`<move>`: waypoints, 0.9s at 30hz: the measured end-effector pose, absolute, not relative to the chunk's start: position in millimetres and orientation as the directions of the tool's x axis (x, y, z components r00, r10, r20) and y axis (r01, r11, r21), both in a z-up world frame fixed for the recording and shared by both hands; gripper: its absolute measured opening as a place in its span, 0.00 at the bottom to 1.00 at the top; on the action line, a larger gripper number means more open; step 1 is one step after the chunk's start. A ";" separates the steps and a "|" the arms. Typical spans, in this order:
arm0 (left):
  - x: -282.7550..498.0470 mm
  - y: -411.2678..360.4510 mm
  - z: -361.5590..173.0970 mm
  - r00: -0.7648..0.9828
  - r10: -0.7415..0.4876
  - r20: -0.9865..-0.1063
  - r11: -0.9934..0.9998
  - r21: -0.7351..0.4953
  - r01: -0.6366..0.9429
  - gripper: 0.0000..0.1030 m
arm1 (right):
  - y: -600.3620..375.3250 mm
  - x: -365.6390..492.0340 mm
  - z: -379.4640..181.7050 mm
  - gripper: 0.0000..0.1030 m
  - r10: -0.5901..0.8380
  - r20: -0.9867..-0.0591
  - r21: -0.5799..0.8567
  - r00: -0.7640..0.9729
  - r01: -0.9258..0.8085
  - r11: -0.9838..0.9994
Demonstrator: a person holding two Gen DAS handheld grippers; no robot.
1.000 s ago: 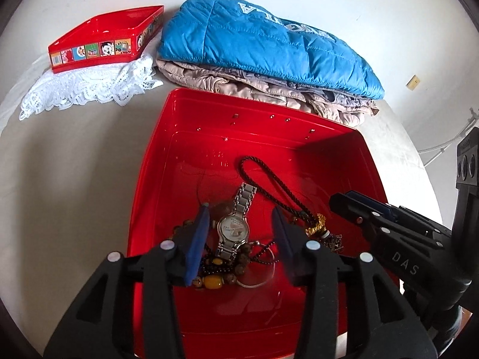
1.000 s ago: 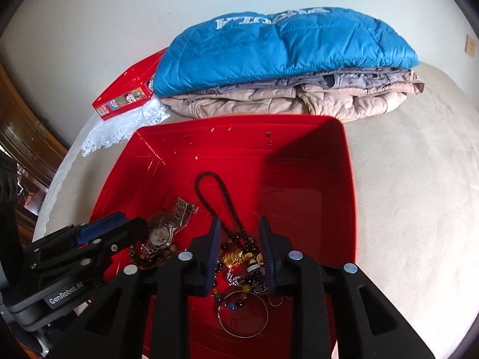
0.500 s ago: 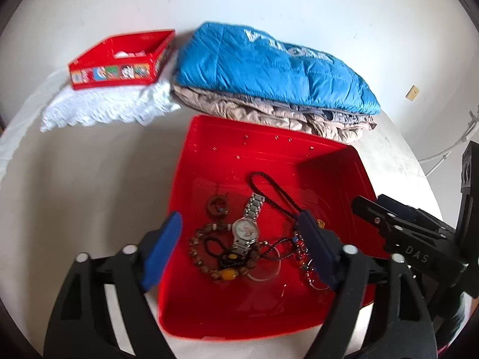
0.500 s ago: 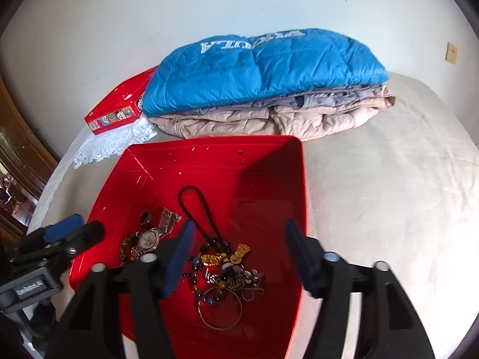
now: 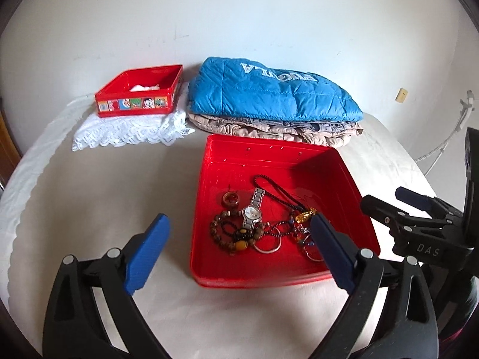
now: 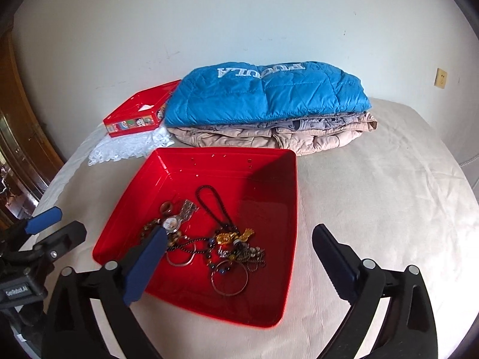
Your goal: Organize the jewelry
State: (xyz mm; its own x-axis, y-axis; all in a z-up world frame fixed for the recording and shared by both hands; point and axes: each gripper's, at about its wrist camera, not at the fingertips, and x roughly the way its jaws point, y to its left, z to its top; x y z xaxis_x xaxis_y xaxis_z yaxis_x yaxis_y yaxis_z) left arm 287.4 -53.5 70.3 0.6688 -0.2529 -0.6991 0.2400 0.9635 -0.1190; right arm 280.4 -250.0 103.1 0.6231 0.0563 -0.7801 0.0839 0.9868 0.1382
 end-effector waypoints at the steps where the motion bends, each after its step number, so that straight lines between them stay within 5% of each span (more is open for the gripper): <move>1: 283.7 -53.0 71.6 0.674 -0.248 -0.696 0.964 -0.113 0.239 0.92 | -249.2 278.0 104.1 0.96 0.056 -0.780 0.139 0.623 0.084 0.987; 27: 262.7 -44.5 63.3 0.672 -0.157 -0.723 0.981 -0.037 0.189 0.95 | -240.1 247.1 90.8 0.96 0.074 -0.836 0.148 0.544 0.093 0.985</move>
